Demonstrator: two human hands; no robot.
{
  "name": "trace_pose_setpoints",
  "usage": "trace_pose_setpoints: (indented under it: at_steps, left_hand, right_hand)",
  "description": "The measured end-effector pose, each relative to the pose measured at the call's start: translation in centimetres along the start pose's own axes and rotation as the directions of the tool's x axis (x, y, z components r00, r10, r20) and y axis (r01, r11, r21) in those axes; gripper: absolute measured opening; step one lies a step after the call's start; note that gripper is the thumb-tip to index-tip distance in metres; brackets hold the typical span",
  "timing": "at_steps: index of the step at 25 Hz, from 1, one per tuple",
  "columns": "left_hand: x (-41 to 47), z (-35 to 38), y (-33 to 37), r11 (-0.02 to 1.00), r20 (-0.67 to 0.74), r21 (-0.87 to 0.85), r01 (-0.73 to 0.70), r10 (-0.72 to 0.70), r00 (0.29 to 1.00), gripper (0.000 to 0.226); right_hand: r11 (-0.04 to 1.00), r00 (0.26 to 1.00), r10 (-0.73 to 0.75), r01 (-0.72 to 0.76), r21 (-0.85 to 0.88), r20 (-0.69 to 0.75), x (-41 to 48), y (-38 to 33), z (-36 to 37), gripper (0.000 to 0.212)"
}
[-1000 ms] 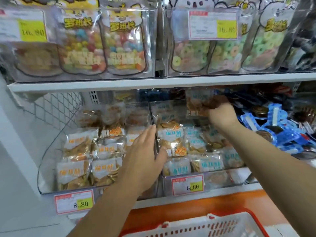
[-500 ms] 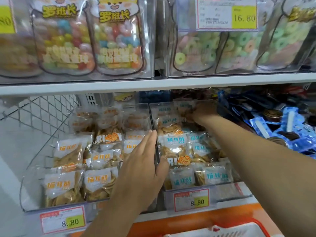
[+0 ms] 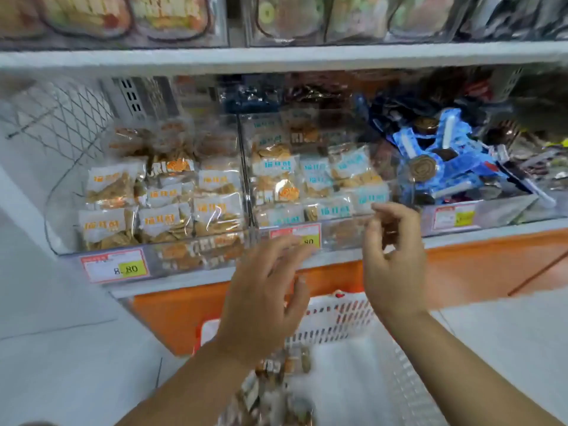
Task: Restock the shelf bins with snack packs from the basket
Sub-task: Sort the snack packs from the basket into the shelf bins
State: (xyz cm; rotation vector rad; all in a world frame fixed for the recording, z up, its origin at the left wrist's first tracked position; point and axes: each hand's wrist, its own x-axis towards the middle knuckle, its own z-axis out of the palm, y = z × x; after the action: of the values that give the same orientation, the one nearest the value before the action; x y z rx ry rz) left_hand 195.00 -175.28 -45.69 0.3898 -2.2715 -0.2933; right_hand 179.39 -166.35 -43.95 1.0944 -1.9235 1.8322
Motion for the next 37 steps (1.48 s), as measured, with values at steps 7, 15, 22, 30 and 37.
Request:
trace_pose_setpoints:
  at_steps: [7,15,22,30,37]
  left_hand:
    - [-17.0,7.9,1.2,0.801,0.633,0.21,0.561,-0.548,0.546,0.045]
    - [-22.4,10.4,-1.1,0.695,0.797,0.437,0.571,-0.594,0.113,0.062]
    - [-23.1,10.8,-1.8,0.672,0.793,0.402,0.623,-0.595,0.13,0.061]
    - [-22.3,10.6,-2.6,0.424,0.712,0.292,0.857,-0.695,0.101,0.046]
    - [-17.1,9.1,-0.2,-0.239,0.847,-0.095,0.966,-0.529,-0.048,0.033]
  right_hand:
    - [0.678,0.527,0.719,-0.39,-0.623,0.453,-18.3,11.5,-2.4,0.022]
    - [0.204,-0.16,0.9,-0.669,-0.715,0.406,-26.2,16.7,1.3,0.093]
    - [0.01,-0.231,0.945,-0.686,-0.727,0.231,-27.8,15.8,3.8,0.04]
    - [0.068,-0.079,0.958,-0.871,-0.486,0.276,-24.1,14.9,0.3,0.029]
    - [0.17,0.089,0.862,-0.978,-0.119,0.499,-18.7,10.4,-2.5,0.02]
